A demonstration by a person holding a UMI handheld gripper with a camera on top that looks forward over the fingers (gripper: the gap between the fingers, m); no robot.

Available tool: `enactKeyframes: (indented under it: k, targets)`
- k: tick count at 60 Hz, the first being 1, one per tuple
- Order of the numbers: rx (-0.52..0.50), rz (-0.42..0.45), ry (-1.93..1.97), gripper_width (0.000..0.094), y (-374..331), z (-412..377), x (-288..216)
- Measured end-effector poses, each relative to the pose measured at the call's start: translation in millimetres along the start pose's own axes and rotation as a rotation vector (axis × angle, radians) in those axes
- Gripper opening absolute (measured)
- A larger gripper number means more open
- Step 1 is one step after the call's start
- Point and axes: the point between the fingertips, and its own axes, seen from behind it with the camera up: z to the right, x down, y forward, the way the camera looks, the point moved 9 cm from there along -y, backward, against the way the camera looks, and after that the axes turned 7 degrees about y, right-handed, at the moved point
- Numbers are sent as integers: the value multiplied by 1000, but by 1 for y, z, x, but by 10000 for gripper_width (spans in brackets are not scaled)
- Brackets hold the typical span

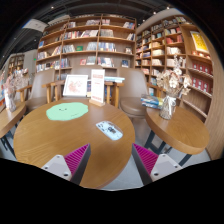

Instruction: Arrange mouse

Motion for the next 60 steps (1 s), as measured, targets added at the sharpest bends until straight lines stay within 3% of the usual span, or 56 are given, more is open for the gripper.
enactKeyframes:
  k: [42, 60]
  targets:
    - [-33, -111, 53, 830, 124, 16, -24]
    - [-39, -133, -9, 833, 147, 21, -40]
